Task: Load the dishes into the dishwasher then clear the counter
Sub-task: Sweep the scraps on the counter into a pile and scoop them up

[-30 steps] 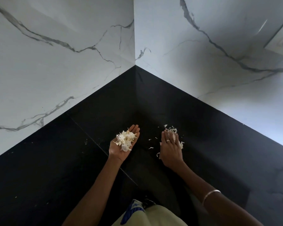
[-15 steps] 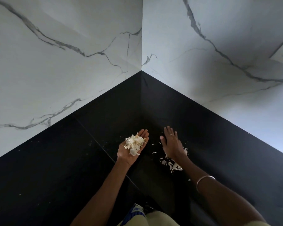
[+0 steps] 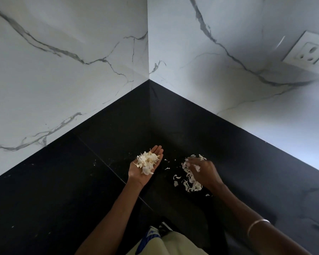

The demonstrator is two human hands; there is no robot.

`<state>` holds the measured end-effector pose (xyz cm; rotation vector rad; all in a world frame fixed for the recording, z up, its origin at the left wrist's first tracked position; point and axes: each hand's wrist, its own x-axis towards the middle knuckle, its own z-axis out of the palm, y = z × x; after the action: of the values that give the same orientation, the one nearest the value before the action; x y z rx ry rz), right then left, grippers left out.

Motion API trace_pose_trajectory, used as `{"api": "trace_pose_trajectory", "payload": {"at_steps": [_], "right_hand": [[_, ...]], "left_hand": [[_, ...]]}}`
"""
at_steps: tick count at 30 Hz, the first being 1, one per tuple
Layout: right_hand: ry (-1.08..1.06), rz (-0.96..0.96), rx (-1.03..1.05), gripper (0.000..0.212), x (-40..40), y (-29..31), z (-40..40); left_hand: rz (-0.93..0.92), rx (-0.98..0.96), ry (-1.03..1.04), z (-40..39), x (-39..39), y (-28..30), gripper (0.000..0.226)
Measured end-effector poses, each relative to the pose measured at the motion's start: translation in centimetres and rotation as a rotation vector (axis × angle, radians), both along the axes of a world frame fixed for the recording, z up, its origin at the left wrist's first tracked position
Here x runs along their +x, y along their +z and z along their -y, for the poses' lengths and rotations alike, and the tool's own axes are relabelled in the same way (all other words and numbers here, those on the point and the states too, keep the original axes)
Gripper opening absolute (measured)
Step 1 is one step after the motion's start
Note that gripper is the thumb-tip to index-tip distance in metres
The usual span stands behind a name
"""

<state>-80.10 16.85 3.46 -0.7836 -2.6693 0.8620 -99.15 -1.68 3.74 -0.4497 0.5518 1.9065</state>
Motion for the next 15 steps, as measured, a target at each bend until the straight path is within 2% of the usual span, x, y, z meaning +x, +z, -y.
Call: {"api": "trace_pose_trajectory", "payload": {"at_steps": [1,4,6,8,13,15], "right_hand": [[-0.033,-0.008,-0.011,0.033,0.8,-0.1,-0.3],[-0.003,0.264,-0.028,0.083,2.2,-0.5,-0.1],[0.027,0.348,-0.002,0.098,2.1,-1.0,0.7],[0.057,0.380,0.064,0.095,1.3,-1.1,1.6],[0.080,0.440,0.090,0.061,1.3,0.5,2.3],[0.114,0.478,0.100,0.060,1.9,1.5,2.0]], "left_hand": [[0.008,0.008,-0.006,0.0,0.0,-0.1,0.061],[0.007,0.015,-0.029,-0.5,0.4,-0.3,0.061],[-0.007,0.005,-0.047,-0.9,0.8,-0.3,0.060],[-0.005,0.012,-0.071,-1.4,1.2,-0.2,0.061],[-0.019,0.007,-0.100,-1.9,1.8,-0.3,0.061],[-0.012,0.001,-0.103,-2.0,1.7,-0.5,0.062]]}}
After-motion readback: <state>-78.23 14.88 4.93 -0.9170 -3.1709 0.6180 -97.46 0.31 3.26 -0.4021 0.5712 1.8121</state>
